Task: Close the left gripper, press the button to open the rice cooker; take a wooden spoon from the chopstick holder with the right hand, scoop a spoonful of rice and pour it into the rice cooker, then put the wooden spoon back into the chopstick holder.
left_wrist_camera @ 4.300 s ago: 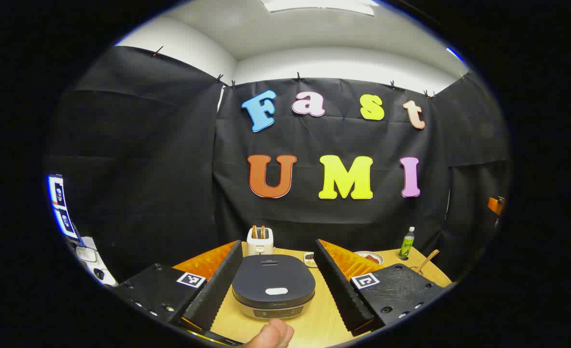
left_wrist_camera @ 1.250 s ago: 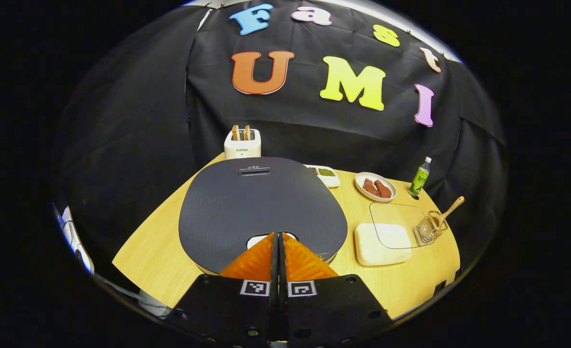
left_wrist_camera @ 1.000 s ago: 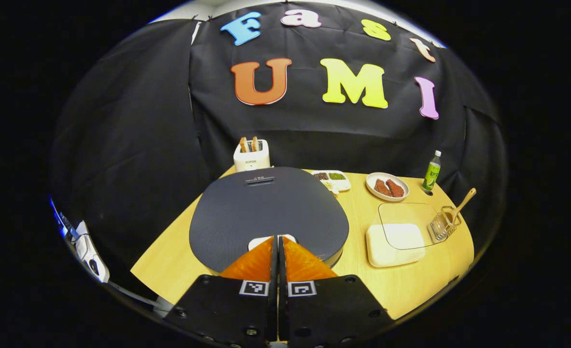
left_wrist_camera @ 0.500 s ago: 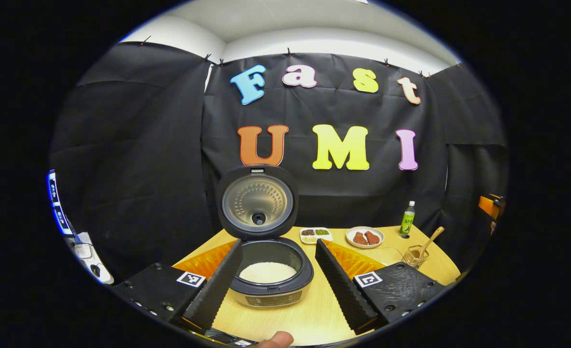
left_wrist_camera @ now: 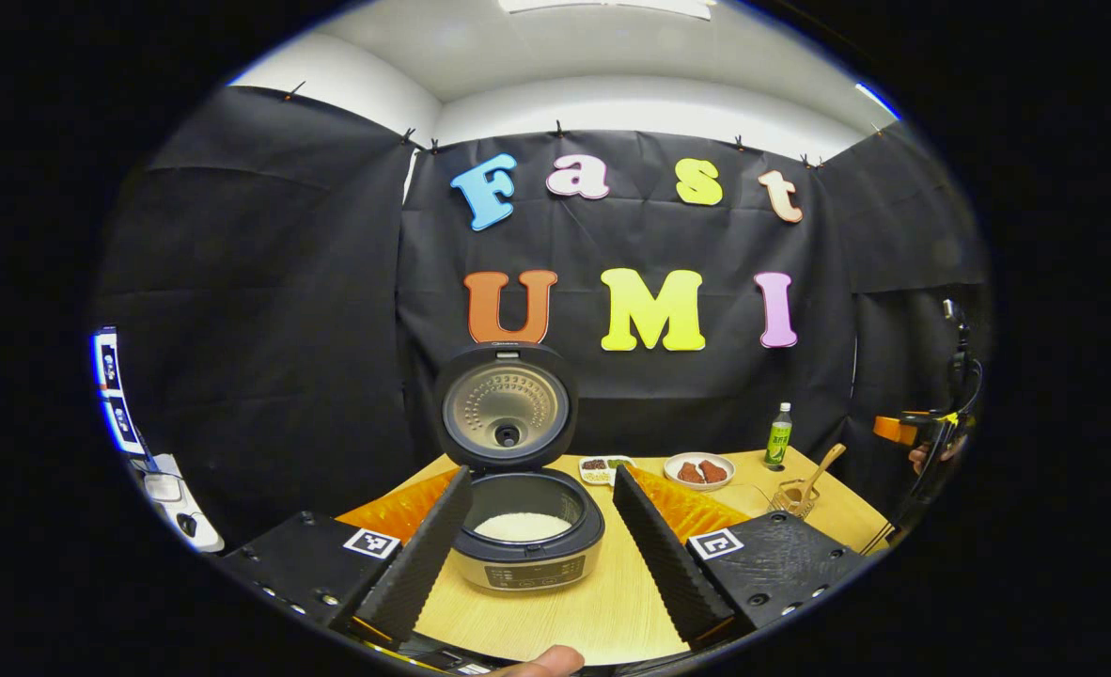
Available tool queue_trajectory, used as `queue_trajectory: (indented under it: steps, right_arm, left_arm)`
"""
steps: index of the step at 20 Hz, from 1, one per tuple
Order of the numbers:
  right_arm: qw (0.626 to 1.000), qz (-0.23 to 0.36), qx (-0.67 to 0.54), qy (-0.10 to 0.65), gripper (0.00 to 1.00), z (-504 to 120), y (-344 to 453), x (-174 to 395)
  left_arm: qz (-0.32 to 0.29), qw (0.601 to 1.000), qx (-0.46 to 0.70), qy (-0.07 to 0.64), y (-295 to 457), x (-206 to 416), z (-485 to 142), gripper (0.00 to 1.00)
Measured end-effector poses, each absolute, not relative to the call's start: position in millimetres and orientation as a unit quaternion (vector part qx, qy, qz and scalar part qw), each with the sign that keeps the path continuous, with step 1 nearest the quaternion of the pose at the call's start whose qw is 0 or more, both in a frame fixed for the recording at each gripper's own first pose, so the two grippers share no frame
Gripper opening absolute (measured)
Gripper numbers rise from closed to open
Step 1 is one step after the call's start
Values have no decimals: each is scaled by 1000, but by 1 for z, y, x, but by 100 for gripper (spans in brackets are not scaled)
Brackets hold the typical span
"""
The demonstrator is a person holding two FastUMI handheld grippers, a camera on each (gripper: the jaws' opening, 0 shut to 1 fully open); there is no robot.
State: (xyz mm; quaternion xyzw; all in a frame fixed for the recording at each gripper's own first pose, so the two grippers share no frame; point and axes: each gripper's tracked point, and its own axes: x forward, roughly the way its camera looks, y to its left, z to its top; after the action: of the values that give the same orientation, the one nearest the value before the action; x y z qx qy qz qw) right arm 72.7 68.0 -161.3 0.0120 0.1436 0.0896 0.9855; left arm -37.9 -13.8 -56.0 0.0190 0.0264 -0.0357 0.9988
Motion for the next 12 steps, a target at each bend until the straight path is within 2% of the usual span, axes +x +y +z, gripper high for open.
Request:
queue_trajectory:
  steps: [6,10,11,12]
  right_arm:
    - [982,91,30,163,100,-215,70,122]
    - [979,82,55,180,99,-255,73,150]
    - [977,84,61,185,93,-265,76,155]
    - [977,83,65,188,98,-273,80,162]
  left_arm:
    - [-53,999,13,-2,-37,-68,-68,96]
    - [-86,996,-5,6,-60,-90,-93,96]
    - [-111,993,-9,24,-73,-94,-106,96]
    - [-121,992,-11,30,-80,-98,-110,95]
